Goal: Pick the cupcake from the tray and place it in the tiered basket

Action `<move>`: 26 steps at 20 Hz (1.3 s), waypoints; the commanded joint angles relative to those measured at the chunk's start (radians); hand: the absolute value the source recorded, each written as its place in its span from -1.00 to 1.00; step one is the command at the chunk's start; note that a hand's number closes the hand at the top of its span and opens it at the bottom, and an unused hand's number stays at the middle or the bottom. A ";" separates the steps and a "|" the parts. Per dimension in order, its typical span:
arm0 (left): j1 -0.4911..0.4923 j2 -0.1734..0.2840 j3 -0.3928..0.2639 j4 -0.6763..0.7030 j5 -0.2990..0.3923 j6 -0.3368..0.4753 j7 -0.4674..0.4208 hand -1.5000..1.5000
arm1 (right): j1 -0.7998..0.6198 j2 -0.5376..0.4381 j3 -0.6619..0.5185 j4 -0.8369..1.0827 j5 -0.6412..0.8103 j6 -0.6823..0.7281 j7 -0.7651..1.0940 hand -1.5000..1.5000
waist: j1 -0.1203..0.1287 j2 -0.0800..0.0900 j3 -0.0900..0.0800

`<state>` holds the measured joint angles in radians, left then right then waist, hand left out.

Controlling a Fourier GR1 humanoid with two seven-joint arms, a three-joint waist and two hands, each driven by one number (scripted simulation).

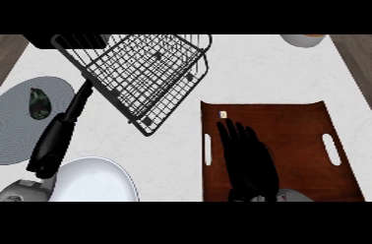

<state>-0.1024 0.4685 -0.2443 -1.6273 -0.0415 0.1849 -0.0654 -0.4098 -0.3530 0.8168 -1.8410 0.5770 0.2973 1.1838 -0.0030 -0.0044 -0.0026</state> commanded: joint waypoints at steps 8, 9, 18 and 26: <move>-0.004 0.004 0.035 -0.017 0.009 -0.037 0.010 0.00 | 0.041 0.048 -0.048 0.019 0.000 0.208 0.215 -1.00 | -0.003 -0.001 0.001; 0.028 -0.016 0.009 -0.036 -0.014 -0.014 0.014 0.00 | 0.093 0.033 -0.012 0.057 0.031 0.168 0.171 -1.00 | 0.000 0.000 0.001; -0.004 -0.042 0.031 0.004 -0.020 -0.040 0.013 0.00 | 0.127 0.022 -0.075 -0.011 0.185 0.141 0.146 -1.00 | -0.005 0.001 0.002; -0.016 -0.094 0.024 0.021 -0.085 -0.024 0.012 0.00 | 0.168 0.017 -0.197 0.009 0.215 0.177 0.021 -1.00 | 0.000 0.004 0.002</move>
<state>-0.0844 0.4100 -0.2155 -1.6329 -0.0966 0.1526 -0.0609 -0.2400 -0.3643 0.6572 -1.8476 0.7807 0.4091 1.0955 -0.0026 -0.0031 -0.0013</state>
